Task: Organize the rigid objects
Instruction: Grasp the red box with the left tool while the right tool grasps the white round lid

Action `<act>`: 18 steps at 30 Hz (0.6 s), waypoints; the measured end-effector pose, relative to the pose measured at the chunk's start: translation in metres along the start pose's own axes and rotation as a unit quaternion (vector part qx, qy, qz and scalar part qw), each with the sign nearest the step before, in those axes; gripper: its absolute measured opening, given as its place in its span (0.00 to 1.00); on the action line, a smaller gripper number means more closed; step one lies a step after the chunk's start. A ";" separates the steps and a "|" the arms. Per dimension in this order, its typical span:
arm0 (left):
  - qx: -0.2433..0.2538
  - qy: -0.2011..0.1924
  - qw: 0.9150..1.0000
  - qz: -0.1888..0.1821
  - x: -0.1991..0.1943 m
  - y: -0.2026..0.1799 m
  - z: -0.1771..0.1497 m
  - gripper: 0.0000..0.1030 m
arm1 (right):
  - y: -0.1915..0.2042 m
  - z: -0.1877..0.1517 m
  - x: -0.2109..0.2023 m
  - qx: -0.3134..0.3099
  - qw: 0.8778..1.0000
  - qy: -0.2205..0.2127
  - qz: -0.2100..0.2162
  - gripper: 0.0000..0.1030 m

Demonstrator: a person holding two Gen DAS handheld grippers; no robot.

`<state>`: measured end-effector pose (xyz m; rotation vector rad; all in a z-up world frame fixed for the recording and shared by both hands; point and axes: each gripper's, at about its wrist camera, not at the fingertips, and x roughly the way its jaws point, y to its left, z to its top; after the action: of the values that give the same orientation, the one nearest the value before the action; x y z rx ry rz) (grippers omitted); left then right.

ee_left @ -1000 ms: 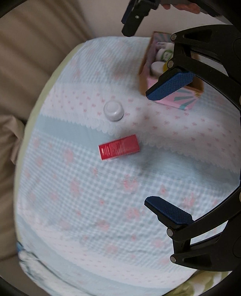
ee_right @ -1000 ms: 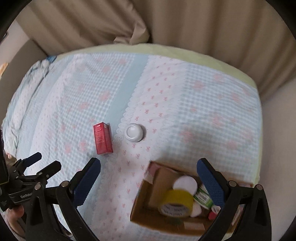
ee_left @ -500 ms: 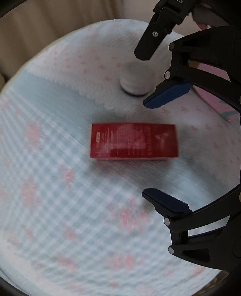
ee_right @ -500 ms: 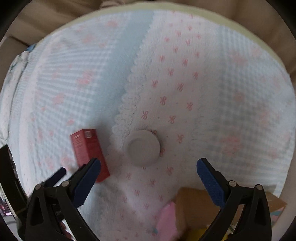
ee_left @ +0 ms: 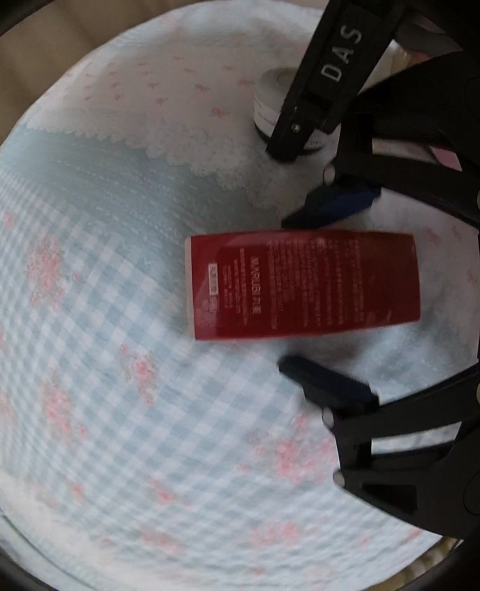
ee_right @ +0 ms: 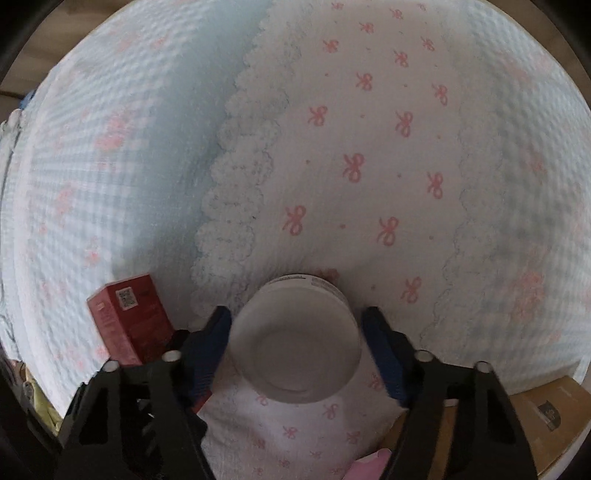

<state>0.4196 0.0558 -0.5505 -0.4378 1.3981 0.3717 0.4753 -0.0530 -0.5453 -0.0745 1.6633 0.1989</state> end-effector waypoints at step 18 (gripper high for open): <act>-0.015 -0.019 0.998 -0.060 -0.040 0.049 -0.006 0.37 | -0.006 -0.017 -0.016 0.004 1.000 -0.022 0.004 0.51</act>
<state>0.3850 0.0954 -0.5153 -0.5340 1.3243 0.3010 0.4611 -0.0631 -0.5284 -0.0576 1.6216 0.1985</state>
